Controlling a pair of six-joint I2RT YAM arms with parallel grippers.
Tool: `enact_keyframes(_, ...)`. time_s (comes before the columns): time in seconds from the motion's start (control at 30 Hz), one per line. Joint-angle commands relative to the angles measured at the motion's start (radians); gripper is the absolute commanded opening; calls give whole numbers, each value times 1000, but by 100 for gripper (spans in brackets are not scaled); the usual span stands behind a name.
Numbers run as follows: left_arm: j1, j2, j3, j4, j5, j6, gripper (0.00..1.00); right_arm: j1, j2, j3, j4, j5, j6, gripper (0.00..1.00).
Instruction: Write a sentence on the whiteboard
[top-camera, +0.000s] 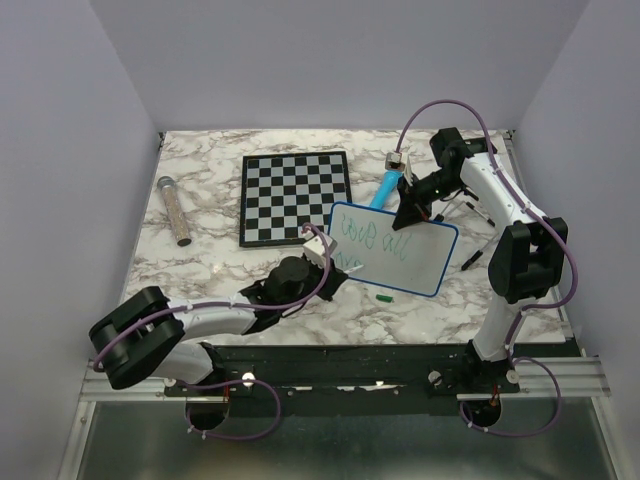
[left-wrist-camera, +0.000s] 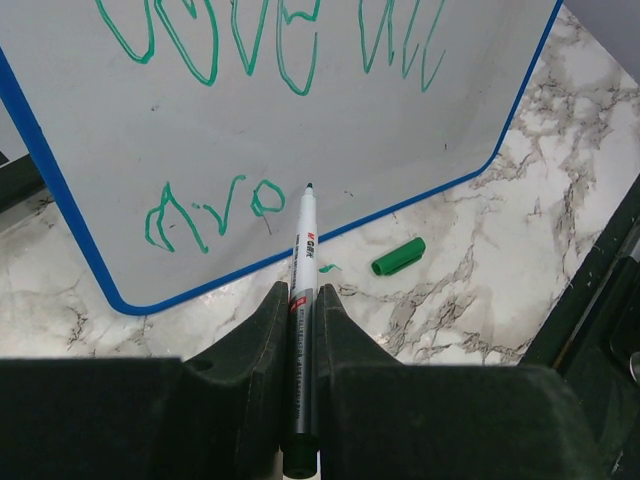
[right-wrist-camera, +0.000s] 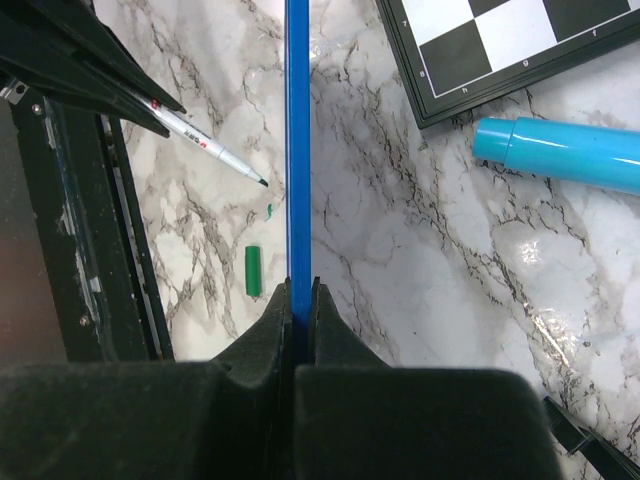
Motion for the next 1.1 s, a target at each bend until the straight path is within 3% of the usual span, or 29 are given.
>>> enact_keyframes(0.0, -4, 20, 34, 31, -2, 18, 0, 2, 0, -3, -4, -13, -13, 1)
enact_keyframes(0.43, -4, 61, 73, -68, -75, 33, 0, 2, 2, -5, -4, -12, -14, 1)
enact_keyframes(1.07, -4, 110, 103, -105, -9, 21, 0, 3, 2, -3, -6, -15, -14, 1)
